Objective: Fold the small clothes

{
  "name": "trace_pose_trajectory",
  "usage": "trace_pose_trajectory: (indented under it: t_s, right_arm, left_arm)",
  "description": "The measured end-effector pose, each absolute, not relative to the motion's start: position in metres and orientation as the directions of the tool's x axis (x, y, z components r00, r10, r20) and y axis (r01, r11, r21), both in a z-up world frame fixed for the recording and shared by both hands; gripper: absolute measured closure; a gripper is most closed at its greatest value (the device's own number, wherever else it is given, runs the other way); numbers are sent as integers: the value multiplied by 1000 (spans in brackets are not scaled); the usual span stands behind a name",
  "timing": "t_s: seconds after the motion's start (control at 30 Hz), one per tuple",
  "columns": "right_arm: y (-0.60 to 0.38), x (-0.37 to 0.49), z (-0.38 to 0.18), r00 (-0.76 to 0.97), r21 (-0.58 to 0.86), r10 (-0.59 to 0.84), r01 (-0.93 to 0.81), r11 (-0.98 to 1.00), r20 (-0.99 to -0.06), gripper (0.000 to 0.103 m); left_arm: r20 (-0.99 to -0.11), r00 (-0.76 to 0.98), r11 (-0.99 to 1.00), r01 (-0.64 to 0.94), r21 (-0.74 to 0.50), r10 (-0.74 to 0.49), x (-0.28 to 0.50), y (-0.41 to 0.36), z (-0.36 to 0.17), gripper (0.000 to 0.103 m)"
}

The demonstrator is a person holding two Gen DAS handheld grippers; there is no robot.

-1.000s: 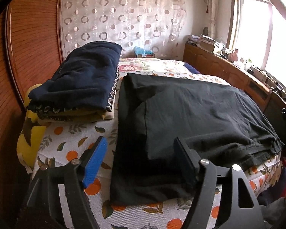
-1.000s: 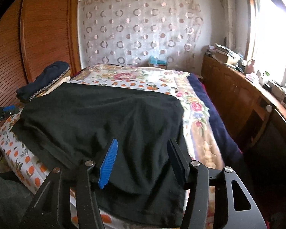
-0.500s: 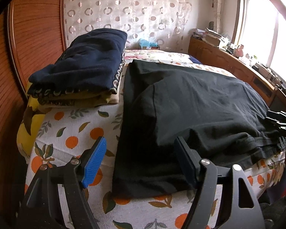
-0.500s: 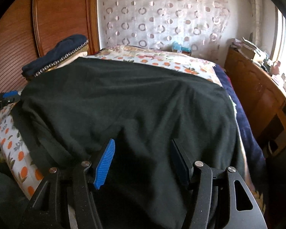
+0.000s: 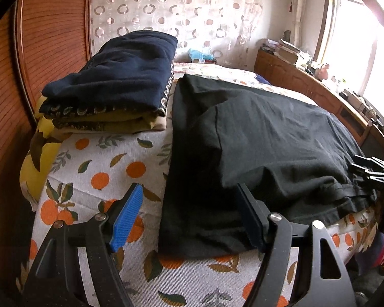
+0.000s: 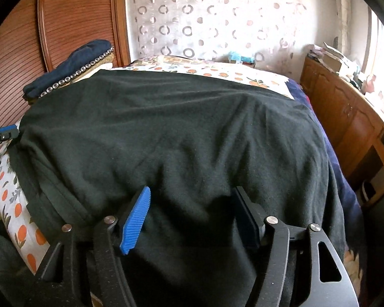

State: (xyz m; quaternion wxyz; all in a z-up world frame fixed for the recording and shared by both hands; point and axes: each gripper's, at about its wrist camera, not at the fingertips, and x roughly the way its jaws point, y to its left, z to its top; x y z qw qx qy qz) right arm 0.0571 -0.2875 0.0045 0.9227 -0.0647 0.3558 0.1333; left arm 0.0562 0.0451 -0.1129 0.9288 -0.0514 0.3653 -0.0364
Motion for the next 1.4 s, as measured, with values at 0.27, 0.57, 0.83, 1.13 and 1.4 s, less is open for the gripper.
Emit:
trace_pose_trajectory:
  t_s: [0.27,0.57,0.83,1.13,1.4]
  right_arm:
    - [-289,47,2,709,-28,204,-300,953,-675,32]
    - [-288,47,2,710,-27,204,-300,954,-674,32]
    - [-289,47,2,709,-27,205,-302,953,-674,32]
    - [-289,47,2,709,-27,206,-302,953,-675,32]
    - [-289,47,2,708,-26,207,-303,953,-675,31]
  left_arm:
    - [-673,728,990,60,-126,-130,76,45,-104,29]
    - [-730,670,990,53,-134,-134,96,46,-118,29]
    - [-749,652,993,86,-84,-120,96,40,-123,41]
    - [-742,648,981,180,-74,-174,89,25,-120,94]
    - [-615,738,959,246,-138,-278,74,9,-70,96]
